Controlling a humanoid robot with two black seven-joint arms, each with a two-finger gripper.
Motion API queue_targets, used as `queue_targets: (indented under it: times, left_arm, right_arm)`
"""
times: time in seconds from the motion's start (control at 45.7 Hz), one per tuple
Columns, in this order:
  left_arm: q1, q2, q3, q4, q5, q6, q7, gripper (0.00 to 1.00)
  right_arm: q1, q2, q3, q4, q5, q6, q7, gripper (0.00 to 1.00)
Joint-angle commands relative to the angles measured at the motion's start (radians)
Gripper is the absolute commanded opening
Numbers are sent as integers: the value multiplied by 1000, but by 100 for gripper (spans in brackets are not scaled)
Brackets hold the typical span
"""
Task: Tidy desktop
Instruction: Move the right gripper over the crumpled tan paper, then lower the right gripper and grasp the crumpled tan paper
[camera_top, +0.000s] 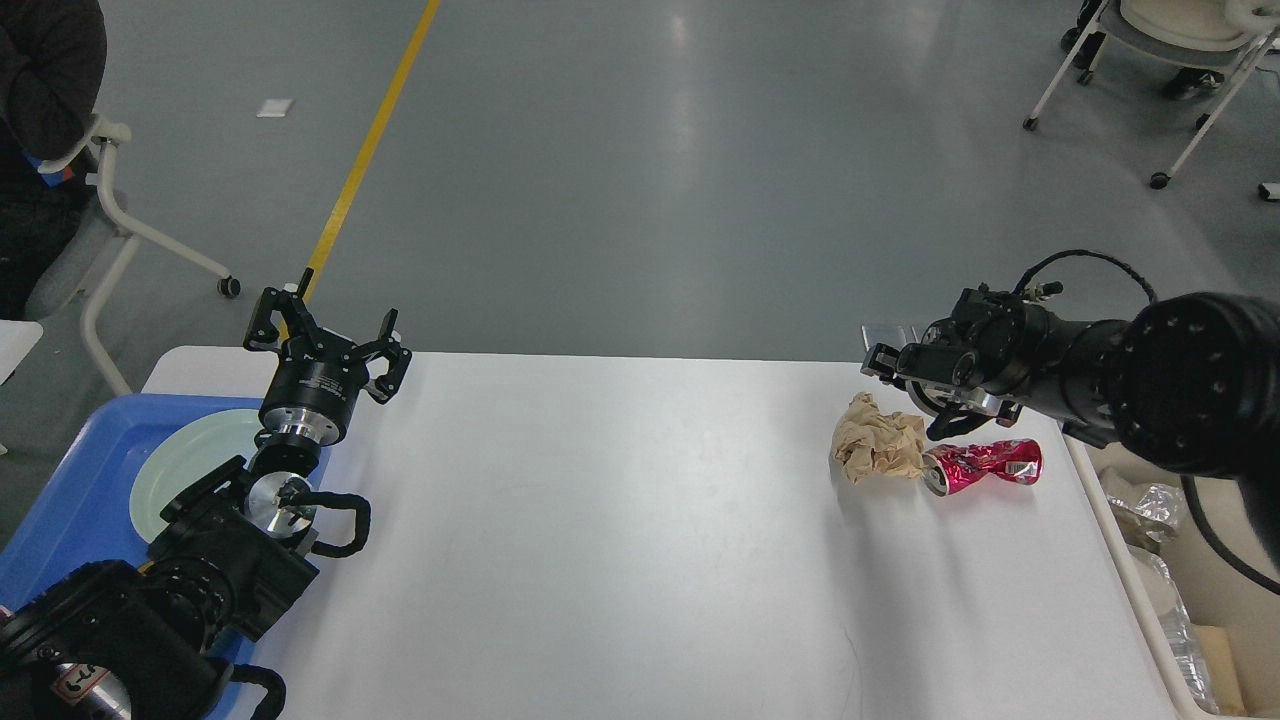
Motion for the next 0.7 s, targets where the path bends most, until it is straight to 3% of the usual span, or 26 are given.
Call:
queue_targets:
  times: [0.0,0.372,0.678]
  left_arm:
    - [0,0,0,0,0,0,0,97]
    - [0,0,0,0,0,0,0,97]
    - [0,0,0,0,0,0,0,97]
  right_arm:
    - [-63,38,26,-81,0,-3,1,100]
    - [-241,102,40,-305,-13,-1,3,100]
    - [-300,122,40,-331,-16,-4,8,100]
